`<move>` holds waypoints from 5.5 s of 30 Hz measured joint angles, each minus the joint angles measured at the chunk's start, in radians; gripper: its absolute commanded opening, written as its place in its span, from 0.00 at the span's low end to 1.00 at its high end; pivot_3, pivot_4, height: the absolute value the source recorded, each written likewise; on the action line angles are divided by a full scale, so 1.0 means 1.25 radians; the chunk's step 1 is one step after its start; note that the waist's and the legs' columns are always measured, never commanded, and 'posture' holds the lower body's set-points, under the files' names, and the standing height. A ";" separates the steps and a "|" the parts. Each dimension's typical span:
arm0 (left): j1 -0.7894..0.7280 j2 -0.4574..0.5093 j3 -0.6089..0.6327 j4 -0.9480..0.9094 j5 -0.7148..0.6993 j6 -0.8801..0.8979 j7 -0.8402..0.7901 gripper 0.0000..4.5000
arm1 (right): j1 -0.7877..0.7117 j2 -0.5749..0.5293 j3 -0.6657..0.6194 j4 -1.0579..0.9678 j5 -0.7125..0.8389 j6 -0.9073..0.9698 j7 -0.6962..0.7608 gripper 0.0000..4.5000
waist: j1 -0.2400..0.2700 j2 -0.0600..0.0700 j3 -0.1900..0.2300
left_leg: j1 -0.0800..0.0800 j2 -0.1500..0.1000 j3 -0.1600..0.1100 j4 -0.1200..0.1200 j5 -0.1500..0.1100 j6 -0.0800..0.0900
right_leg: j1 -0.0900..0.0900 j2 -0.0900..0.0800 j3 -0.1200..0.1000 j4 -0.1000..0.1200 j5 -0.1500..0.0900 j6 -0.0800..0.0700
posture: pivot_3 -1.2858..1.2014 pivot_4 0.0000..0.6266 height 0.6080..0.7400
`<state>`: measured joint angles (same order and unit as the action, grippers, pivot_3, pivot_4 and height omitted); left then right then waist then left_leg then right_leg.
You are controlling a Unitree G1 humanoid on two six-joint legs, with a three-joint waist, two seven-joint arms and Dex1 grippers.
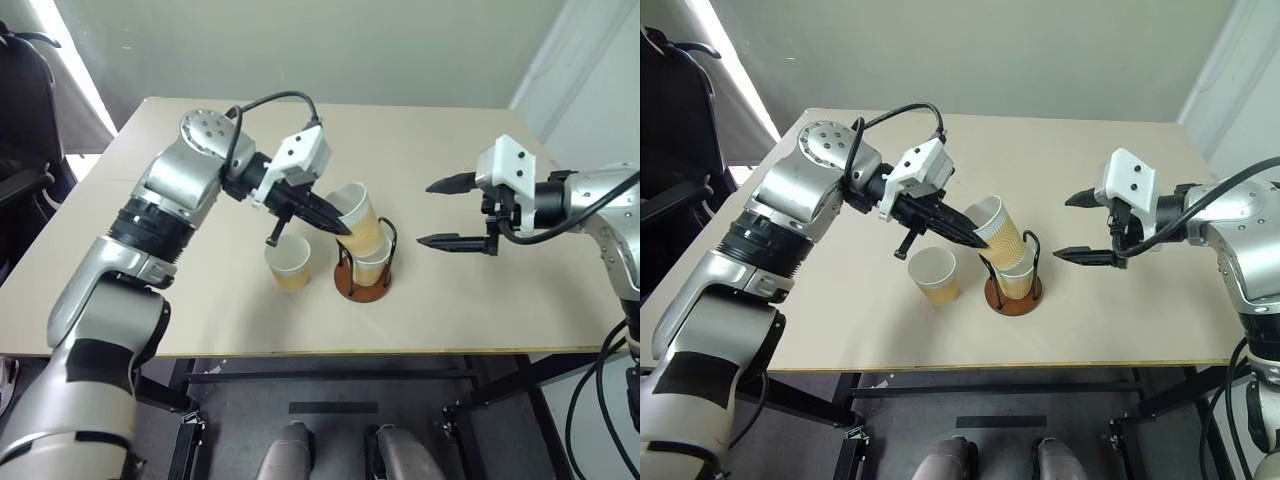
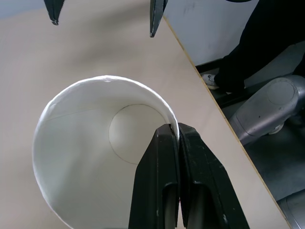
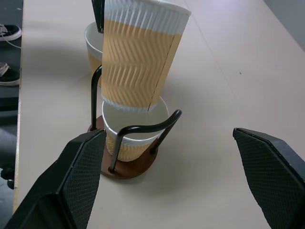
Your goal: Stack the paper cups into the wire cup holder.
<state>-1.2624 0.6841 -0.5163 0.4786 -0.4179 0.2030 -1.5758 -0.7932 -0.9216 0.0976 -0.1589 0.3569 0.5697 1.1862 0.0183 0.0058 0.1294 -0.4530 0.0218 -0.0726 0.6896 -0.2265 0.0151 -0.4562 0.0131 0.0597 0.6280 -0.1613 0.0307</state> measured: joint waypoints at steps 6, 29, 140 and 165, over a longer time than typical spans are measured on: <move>-0.009 -0.036 0.000 0.041 0.046 -0.043 0.000 0.01 | 0.000 -0.001 -0.004 0.005 -0.001 -0.008 -0.002 0.97 | 0.000 0.000 0.000 | 0.000 0.000 0.000 0.000 0.000 0.000 | 0.000 0.000 0.000 0.000 0.000 0.000 | 0.52 0.24 1.00; -0.048 -0.094 -0.035 0.123 0.132 -0.146 0.000 0.76 | 0.000 -0.020 -0.009 0.016 -0.006 -0.014 -0.001 0.97 | 0.002 0.000 0.000 | 0.000 0.000 0.000 0.000 -0.001 0.001 | 0.000 0.000 0.000 -0.001 0.000 0.001 | 0.52 0.24 1.00; -0.238 -0.133 0.061 0.455 0.401 -0.472 0.006 0.01 | -0.134 -0.063 -0.066 0.101 0.097 0.073 0.178 0.97 | 0.006 0.002 0.001 | -0.002 -0.002 0.000 -0.005 -0.001 0.001 | -0.002 -0.001 0.000 -0.001 -0.001 0.000 | 0.52 0.24 1.00; -0.201 -0.175 0.061 0.326 0.258 -0.319 -0.003 0.01 | -0.105 -0.010 -0.069 -0.028 0.151 0.134 0.067 0.97 | 0.007 0.002 0.001 | -0.002 -0.001 0.000 -0.001 -0.001 0.002 | -0.002 -0.001 0.001 0.000 0.000 0.002 | 0.52 0.24 1.00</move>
<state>-1.5134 0.4647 -0.4405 0.8859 -0.0950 -0.1954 -1.5799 -0.9246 -0.9345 0.0120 -0.1941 0.5457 0.7377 1.2696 0.0273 0.0087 0.1306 -0.4552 0.0201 -0.0722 0.6885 -0.2282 0.0174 -0.4582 0.0120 0.0606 0.6280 -0.1618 0.0333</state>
